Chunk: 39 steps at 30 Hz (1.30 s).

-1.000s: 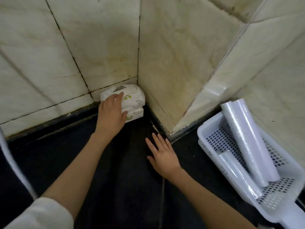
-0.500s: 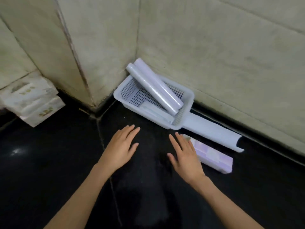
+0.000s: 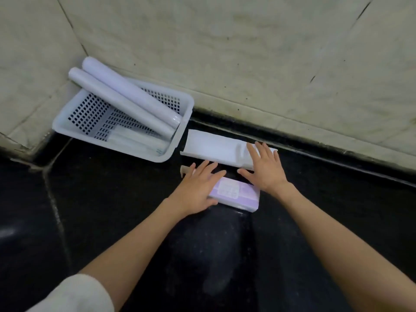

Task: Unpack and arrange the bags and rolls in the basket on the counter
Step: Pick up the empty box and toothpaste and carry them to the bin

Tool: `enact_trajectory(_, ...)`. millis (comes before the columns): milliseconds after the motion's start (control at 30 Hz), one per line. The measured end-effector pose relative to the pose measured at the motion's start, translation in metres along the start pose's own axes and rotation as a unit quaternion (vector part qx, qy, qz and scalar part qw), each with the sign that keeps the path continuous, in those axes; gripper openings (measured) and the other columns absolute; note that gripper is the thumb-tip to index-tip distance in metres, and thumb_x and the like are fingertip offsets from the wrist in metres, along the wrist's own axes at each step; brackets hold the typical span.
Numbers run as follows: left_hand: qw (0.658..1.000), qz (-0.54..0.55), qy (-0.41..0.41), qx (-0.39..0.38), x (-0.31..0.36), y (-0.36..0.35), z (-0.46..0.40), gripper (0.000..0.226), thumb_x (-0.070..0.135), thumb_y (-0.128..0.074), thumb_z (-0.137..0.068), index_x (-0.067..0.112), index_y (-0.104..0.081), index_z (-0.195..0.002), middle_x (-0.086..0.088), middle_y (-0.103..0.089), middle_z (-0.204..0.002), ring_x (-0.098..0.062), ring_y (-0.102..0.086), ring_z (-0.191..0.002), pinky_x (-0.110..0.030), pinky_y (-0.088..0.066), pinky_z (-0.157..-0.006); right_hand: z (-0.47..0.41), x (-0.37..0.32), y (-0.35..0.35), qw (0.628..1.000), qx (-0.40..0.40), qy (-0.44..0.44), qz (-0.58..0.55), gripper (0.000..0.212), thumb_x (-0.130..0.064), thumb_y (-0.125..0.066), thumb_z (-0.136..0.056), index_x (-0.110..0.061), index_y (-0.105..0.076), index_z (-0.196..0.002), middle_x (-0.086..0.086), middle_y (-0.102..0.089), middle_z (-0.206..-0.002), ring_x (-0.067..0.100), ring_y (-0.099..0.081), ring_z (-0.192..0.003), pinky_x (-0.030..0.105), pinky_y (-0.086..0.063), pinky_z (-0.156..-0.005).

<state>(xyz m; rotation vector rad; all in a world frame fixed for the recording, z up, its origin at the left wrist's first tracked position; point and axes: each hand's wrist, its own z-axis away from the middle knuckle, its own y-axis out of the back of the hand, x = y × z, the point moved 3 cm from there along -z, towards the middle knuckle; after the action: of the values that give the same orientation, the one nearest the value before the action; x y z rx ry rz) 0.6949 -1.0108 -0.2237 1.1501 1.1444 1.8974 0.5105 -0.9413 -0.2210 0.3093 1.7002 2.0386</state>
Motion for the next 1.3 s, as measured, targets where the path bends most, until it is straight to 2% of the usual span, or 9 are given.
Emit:
enact_trajectory(133,0.998,-0.048,0.038,-0.024,-0.002,-0.02,-0.014,0.082,0.04,-0.06,-0.083,0.028,-0.009,-0.147,-0.007,-0.018,-0.154,-0.024,-0.009,-0.143,-0.05,0.008,-0.116,-0.049,0.011,-0.016,0.997,-0.063,0.025,0.026,0.104,-0.068,-0.055,-0.074,-0.021,0.003,-0.148,0.009,-0.002,-0.159,0.026,0.003,-0.146,0.051,0.001,-0.116)
enact_trajectory(233,0.997,-0.054,0.052,0.012,-0.002,-0.026,-0.011,0.076,0.043,-0.061,-0.082,0.033,-0.019,-0.144,-0.002,-0.034,-0.143,-0.021,-0.024,-0.135,-0.048,0.005,-0.117,-0.066,0.008,-0.024,0.997,-0.075,0.032,0.016,0.107,-0.066,-0.058,-0.073,-0.02,0.003,-0.148,0.015,-0.026,-0.151,0.03,-0.021,-0.141,0.052,-0.008,-0.115)
enact_trajectory(333,0.996,-0.043,0.075,0.028,0.001,-0.028,-0.009,0.07,0.043,-0.063,-0.079,0.034,-0.027,-0.139,0.001,-0.039,-0.136,-0.02,-0.03,-0.13,-0.046,0.001,-0.115,-0.063,0.002,-0.025,0.999,-0.034,0.037,0.011,0.093,-0.053,-0.062,-0.078,-0.014,-0.013,-0.146,0.014,-0.044,-0.137,0.033,-0.042,-0.126,0.048,-0.03,-0.105)
enact_trajectory(467,0.993,-0.063,0.098,0.026,0.007,-0.03,-0.008,0.064,0.044,-0.059,-0.08,0.033,-0.03,-0.136,0.0,-0.04,-0.134,-0.021,-0.034,-0.125,-0.047,-0.012,-0.108,-0.038,0.007,-0.021,0.999,-0.007,0.019,0.033,0.059,-0.044,-0.063,-0.081,-0.01,-0.043,-0.125,0.012,-0.052,-0.122,0.031,-0.052,-0.112,0.042,-0.042,-0.088)
enact_trajectory(567,0.992,-0.072,0.109,0.0,0.012,-0.028,-0.006,0.066,0.046,-0.06,-0.078,0.03,-0.029,-0.135,-0.002,-0.041,-0.133,-0.023,-0.036,-0.123,-0.049,-0.017,-0.106,-0.008,0.022,-0.015,0.999,-0.001,-0.033,0.008,0.049,-0.042,-0.061,-0.083,-0.009,-0.048,-0.117,0.011,-0.052,-0.118,0.03,-0.054,-0.108,0.039,-0.045,-0.077)
enact_trajectory(767,0.994,-0.005,0.11,0.014,0.036,-0.031,0.03,0.074,0.051,-0.062,-0.076,0.024,-0.028,-0.136,-0.004,-0.04,-0.129,-0.024,-0.039,-0.119,-0.042,-0.032,-0.097,0.095,0.058,0.001,0.981,0.036,-0.187,-0.035,0.045,-0.043,-0.058,-0.084,-0.009,-0.047,-0.111,0.011,-0.058,-0.115,0.031,-0.057,-0.103,0.037,-0.043,-0.073)
enact_trajectory(967,1.0,0.017,-0.016,0.019,0.097,-0.043,0.07,0.075,0.052,-0.063,-0.075,0.024,-0.03,-0.137,-0.002,-0.043,-0.123,-0.024,-0.043,-0.114,-0.039,-0.036,-0.093,0.271,0.063,-0.012,0.902,0.104,-0.393,-0.148,0.044,-0.047,-0.059,-0.082,-0.01,-0.045,-0.101,0.01,-0.065,-0.104,0.035,-0.061,-0.092,0.033,-0.035,-0.063)
enact_trajectory(1167,0.986,0.052,-0.153,-0.046,0.206,-0.075,0.124,0.074,0.048,-0.06,-0.078,0.026,-0.025,-0.139,-0.002,-0.043,-0.123,-0.024,-0.041,-0.115,-0.04,-0.035,-0.096,0.465,0.052,-0.049,0.77,0.153,-0.569,-0.244,0.04,-0.046,-0.059,-0.082,-0.012,-0.043,-0.096,0.013,-0.064,-0.104,0.035,-0.06,-0.091,0.034,-0.038,-0.064)
enact_trajectory(1300,0.96,0.045,-0.24,-0.136,0.294,-0.116,0.167,0.077,0.047,-0.056,-0.079,0.025,-0.019,-0.142,-0.002,-0.042,-0.124,-0.025,-0.041,-0.118,-0.041,-0.036,-0.097,0.587,0.041,-0.08,0.668,0.197,-0.663,-0.276,0.045,-0.048,-0.058,-0.082,-0.01,-0.046,-0.104,0.016,-0.065,-0.106,0.036,-0.06,-0.095,0.033,-0.036,-0.062)
